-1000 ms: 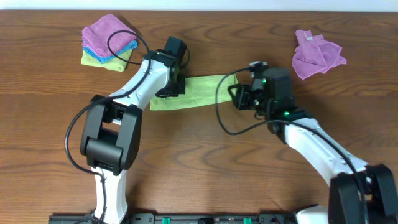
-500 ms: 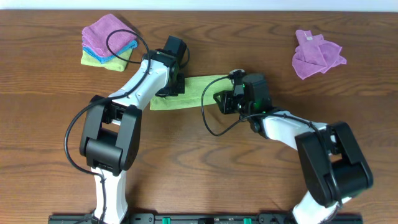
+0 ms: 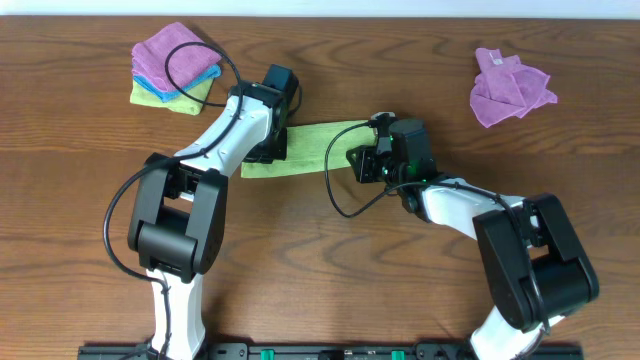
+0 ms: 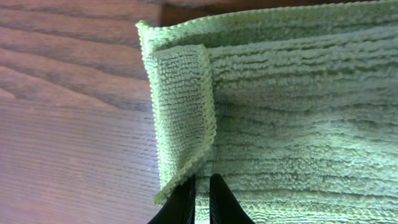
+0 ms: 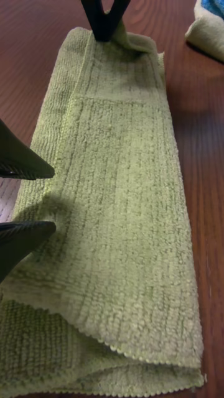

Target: Fold the cloth

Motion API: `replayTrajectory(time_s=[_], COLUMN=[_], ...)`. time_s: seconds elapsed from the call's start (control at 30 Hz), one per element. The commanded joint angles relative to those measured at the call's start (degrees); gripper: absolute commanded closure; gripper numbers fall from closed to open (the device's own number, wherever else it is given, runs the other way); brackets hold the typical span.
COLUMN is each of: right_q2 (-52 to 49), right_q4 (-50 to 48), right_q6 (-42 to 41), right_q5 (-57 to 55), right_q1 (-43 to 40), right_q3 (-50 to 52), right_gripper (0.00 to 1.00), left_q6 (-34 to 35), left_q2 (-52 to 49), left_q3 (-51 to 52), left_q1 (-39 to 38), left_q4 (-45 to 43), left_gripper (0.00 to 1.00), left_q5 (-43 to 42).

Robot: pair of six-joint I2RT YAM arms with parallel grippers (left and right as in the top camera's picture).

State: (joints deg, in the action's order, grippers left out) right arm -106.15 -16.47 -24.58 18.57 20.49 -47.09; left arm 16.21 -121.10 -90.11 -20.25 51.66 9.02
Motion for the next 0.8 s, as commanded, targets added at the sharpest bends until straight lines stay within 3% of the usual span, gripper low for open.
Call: replayTrajectory(time_s=[0.0, 0.27, 0.37, 0.53, 0.77], right_q2=[-0.4, 4.5, 10.6, 17.2, 15.1], right_q4=[0.0, 0.7, 4.1, 14.1, 19.5], right_q6=[-0.2, -5.2, -6.7, -6.6, -5.4], right_q5=[-0.3, 7.1, 7.2, 6.9, 6.7], right_q1=[0.2, -2.6, -4.4, -7.3, -8.5], right_q3=[-0.1, -0.1, -0.1, 0.0, 1.1], right_gripper=[0.78, 0.71, 0.62, 0.56, 0.49], left_q6=[-0.8, -0.8, -0.3, -0.3, 0.4], left_q2=[1.0, 1.0, 0.8, 0.8, 0.5], left_q3=[-0.8, -0.8, -0.8, -0.8, -0.8], left_q1=[0.5, 1.7, 2.7, 3.1, 3.1], left_q4=[0.7, 0.3, -1.1, -4.1, -6.3], left_gripper=[0.9, 0.89, 0.89, 0.9, 0.91], left_q5=[2.2, 2.1, 1.1, -0.3, -4.6])
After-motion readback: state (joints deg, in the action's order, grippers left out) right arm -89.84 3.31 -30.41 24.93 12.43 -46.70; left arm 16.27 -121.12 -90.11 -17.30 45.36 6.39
